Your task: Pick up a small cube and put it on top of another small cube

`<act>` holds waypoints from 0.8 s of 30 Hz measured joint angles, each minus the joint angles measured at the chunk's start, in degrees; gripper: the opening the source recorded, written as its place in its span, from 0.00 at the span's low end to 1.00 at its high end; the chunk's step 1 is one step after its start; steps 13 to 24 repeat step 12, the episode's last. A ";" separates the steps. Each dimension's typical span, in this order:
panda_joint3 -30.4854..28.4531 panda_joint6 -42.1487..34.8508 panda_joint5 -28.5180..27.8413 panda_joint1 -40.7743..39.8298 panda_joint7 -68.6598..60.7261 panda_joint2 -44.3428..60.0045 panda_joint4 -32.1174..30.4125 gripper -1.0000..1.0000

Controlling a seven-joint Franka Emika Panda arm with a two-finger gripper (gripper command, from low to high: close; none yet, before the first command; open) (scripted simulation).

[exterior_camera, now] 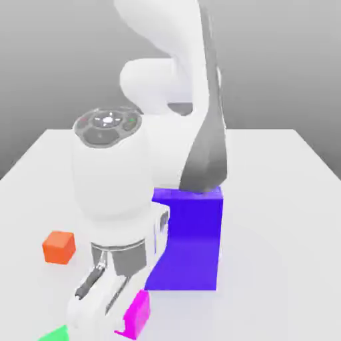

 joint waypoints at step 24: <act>-2.20 7.67 4.68 -3.24 6.65 7.05 0.39 1.00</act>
